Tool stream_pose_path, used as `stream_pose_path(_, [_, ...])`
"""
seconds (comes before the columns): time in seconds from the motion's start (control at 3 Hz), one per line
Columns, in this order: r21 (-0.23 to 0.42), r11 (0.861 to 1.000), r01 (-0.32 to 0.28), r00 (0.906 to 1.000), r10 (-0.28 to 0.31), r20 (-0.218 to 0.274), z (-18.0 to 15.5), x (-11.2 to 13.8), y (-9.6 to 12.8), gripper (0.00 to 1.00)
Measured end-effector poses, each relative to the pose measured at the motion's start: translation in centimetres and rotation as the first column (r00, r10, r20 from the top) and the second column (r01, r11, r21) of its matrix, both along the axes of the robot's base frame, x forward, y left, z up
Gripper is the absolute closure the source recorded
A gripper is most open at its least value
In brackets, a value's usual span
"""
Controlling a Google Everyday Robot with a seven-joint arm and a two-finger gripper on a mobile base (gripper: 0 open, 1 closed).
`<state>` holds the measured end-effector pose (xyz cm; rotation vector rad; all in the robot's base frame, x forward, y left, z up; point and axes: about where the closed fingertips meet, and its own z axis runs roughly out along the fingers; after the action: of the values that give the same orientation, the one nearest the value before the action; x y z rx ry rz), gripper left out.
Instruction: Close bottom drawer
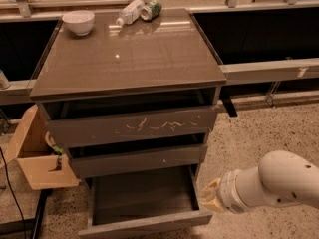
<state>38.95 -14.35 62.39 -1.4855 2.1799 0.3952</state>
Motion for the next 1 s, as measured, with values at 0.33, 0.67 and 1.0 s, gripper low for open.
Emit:
stream_pose_path(0.33, [0.0, 1.0, 0.001, 1.0, -0.001, 0.005, -1.6, 0.0, 0.1, 1.0])
stream_pose_path(0.67, [0.022, 0.999, 0.025, 0.9997, -0.025, -0.007, -5.4, -0.2, 0.6, 1.0])
stream_pose_path(1.0, [0.052, 0.997, 0.063, 0.998, -0.062, -0.008, -9.9, 0.0, 1.0, 1.0])
